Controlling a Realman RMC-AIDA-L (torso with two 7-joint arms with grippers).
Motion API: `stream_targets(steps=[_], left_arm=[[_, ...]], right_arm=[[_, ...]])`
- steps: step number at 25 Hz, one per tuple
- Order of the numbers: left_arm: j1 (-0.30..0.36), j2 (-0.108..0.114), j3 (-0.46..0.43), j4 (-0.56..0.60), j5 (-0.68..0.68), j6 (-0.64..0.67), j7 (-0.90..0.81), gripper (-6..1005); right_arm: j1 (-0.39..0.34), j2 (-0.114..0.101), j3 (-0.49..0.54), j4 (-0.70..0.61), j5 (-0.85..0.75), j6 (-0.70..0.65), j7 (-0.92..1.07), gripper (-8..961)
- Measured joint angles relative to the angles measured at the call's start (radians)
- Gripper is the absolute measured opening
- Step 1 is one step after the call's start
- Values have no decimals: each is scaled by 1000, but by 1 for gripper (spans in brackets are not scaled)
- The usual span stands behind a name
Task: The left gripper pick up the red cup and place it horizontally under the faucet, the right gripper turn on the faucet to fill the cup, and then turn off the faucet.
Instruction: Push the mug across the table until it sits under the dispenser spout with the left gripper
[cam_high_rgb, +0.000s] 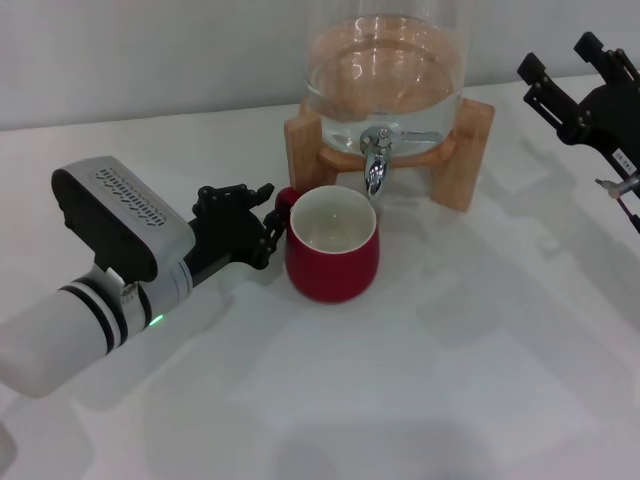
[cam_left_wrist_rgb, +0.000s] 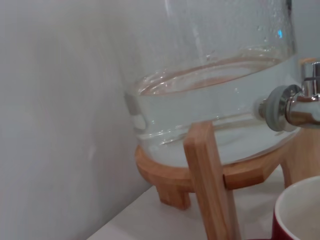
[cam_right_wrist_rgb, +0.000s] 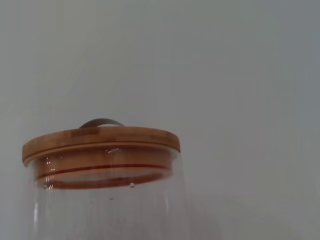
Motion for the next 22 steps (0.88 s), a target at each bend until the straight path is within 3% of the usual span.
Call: stream_targets(steps=[22], left_arm=[[6, -3, 6, -18, 7, -4, -7, 265]], right_arm=[[12, 0, 5, 0, 5, 17, -11, 842]])
